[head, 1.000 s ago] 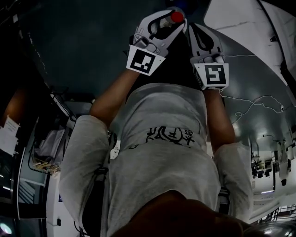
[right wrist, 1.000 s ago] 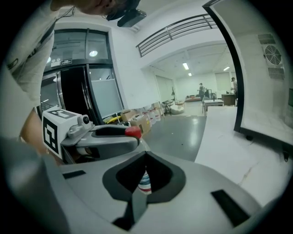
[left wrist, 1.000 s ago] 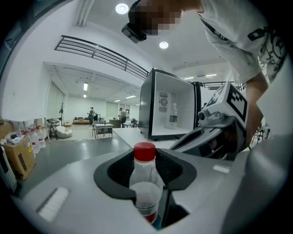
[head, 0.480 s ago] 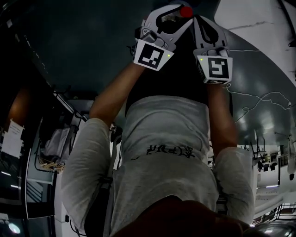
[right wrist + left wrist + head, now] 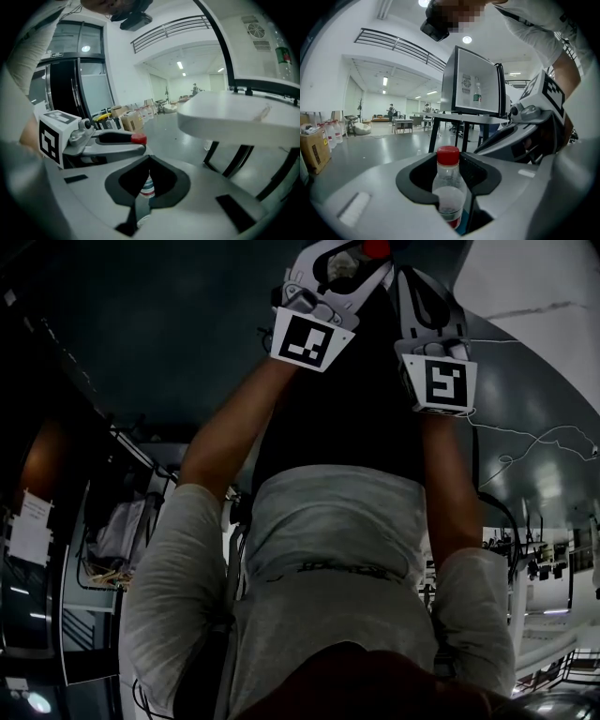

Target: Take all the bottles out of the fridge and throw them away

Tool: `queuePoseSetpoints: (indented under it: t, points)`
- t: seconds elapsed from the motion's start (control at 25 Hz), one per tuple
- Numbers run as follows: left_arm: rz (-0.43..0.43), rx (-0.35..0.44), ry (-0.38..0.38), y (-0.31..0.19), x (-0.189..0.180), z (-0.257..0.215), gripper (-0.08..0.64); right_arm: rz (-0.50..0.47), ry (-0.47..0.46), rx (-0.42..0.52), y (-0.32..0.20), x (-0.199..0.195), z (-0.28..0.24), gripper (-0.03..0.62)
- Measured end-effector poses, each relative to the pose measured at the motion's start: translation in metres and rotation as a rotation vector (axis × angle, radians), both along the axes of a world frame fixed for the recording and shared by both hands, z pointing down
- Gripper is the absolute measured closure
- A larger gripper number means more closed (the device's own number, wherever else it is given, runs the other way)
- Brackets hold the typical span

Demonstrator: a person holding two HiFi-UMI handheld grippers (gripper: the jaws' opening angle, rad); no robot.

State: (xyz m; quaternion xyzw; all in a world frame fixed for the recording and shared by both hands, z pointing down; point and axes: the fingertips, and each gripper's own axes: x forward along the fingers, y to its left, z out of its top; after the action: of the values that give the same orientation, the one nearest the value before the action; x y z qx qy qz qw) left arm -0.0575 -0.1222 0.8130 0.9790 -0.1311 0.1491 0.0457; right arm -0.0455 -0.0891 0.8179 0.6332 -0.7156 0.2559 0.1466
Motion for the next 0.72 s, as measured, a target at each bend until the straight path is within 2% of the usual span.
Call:
queuePoseSetpoints:
  t: [0.2,0.36,0.72]
  points:
    - [-0.015,-0.009,-0.002,-0.001,0.002,0.018,0.408,0.043,-0.018,0.01,0.003,0.004,0.014,0.583]
    - [-0.025,-0.013,-0.008,-0.003,0.004,0.027,0.407,0.026,-0.005,-0.002,0.006,0.006,0.021,0.583]
    - [-0.025,-0.009,-0.007,-0.006,0.005,0.019,0.407,0.004,0.002,0.007,0.008,0.004,0.004,0.583]
